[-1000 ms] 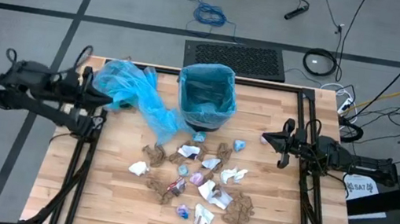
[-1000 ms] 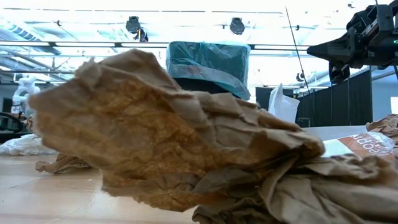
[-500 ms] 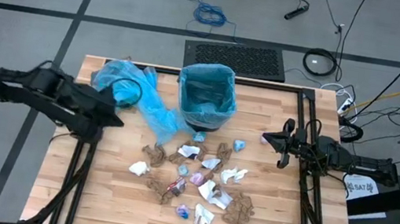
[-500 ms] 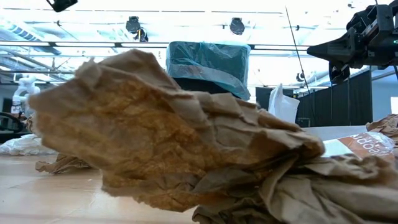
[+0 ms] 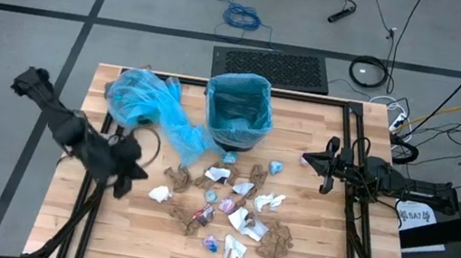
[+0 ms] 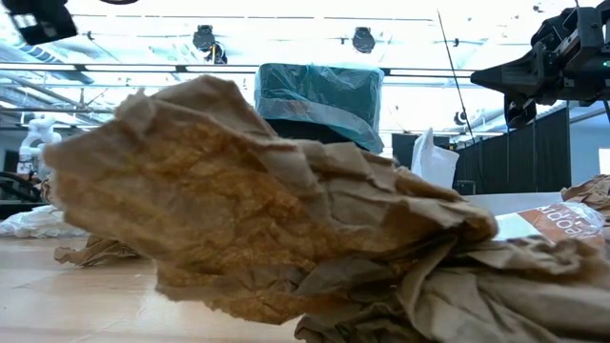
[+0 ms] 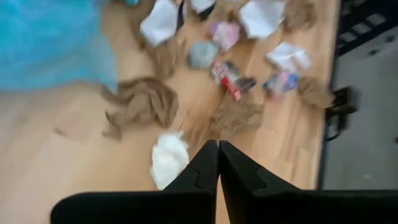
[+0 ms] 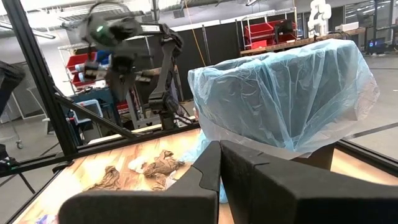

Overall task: Place trash/remove bag and relplace
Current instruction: Put the white napkin into the trash bin

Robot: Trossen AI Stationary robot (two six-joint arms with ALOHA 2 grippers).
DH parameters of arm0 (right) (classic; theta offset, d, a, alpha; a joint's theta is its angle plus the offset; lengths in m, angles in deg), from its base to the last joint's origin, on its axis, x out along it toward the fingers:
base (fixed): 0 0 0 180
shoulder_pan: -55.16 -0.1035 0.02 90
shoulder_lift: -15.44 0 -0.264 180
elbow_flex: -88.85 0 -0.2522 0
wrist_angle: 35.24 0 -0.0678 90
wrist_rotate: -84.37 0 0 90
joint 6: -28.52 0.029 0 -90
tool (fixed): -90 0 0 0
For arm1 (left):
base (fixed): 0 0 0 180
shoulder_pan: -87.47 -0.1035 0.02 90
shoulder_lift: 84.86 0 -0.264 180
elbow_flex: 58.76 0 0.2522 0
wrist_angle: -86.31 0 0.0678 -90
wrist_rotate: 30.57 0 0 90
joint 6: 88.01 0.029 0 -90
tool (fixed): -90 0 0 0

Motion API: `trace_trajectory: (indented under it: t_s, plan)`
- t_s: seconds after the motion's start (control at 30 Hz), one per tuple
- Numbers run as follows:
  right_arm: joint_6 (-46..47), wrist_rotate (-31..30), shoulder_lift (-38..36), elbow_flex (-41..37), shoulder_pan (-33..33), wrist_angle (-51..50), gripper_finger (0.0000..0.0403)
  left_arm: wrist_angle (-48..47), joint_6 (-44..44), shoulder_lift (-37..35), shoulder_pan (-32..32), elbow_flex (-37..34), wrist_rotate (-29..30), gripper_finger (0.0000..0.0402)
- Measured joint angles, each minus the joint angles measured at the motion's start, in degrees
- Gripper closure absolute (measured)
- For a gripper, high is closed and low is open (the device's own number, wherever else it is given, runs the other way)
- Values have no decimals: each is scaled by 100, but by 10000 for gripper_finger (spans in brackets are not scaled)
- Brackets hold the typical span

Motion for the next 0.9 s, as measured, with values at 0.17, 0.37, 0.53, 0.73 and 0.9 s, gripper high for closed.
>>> trace_trajectory:
  t_s: [0.17,0.37,0.53,0.73,0.9]
  plan:
    - [1,0,0,0,0,0,403,-11,-608,762,422,-14,192,393]
    - [1,0,0,-2,2,0,403,169,-855,1626,357,-14,35,369]
    - [1,0,0,0,1,-2,403,445,-1049,1932,250,-14,-416,323]
    - [1,0,-2,0,2,0,403,506,-984,2206,10,-10,-430,258]
    - [0,0,0,0,2,-3,403,501,-824,2556,-246,-10,-435,242]
